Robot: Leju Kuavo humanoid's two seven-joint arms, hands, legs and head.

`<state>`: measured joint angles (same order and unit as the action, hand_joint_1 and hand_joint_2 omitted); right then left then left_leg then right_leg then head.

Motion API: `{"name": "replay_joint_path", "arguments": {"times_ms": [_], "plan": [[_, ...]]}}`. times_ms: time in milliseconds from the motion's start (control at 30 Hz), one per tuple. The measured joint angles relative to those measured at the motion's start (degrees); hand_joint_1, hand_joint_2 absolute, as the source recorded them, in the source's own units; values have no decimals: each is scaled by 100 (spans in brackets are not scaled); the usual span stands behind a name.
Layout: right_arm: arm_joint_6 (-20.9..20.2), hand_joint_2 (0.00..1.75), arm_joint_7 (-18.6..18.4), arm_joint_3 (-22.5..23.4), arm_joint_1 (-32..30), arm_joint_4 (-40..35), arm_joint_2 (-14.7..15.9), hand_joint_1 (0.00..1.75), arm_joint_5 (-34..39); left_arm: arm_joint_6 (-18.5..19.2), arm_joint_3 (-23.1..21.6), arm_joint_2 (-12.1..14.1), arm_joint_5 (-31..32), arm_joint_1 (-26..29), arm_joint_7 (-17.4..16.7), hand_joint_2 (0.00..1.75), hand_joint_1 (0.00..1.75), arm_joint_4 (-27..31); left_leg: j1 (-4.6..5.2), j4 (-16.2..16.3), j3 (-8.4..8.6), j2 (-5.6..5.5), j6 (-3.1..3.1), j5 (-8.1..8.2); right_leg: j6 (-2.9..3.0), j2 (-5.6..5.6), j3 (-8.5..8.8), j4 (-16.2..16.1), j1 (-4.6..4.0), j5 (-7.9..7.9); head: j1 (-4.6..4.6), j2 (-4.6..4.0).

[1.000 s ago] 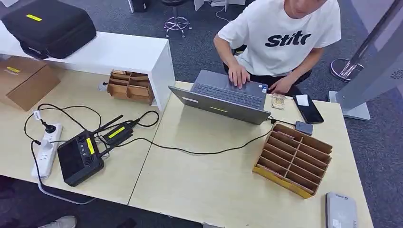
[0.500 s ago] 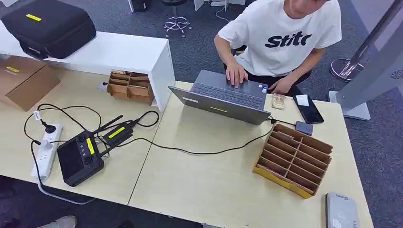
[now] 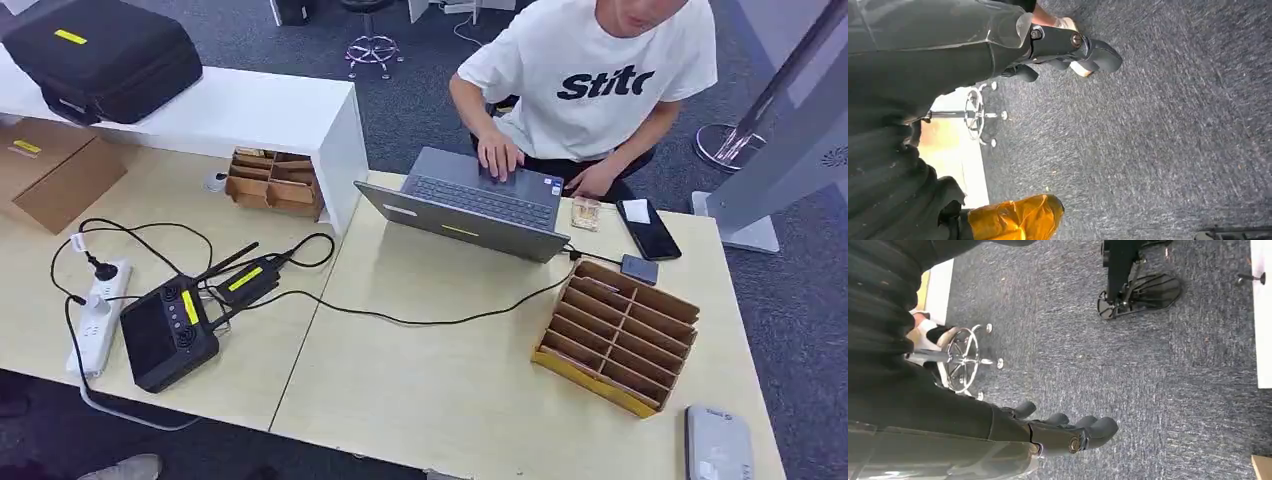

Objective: Pass the card to the sensor for recognition and then transmit it.

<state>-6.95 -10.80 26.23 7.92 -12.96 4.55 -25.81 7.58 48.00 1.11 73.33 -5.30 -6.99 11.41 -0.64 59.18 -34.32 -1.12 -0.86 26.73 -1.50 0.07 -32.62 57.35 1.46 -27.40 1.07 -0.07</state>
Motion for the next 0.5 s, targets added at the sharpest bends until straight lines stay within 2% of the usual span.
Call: {"name": "replay_joint_path", "arguments": {"times_ms": [500], "plan": [[-26, 175, 26, -114, 56, -7, -9, 0, -55, 13, 0, 4, -13, 39, -31, 175, 0, 0, 0, 0, 0, 1, 0, 0, 0, 0, 1, 0, 0, 0, 0, 0]]}}
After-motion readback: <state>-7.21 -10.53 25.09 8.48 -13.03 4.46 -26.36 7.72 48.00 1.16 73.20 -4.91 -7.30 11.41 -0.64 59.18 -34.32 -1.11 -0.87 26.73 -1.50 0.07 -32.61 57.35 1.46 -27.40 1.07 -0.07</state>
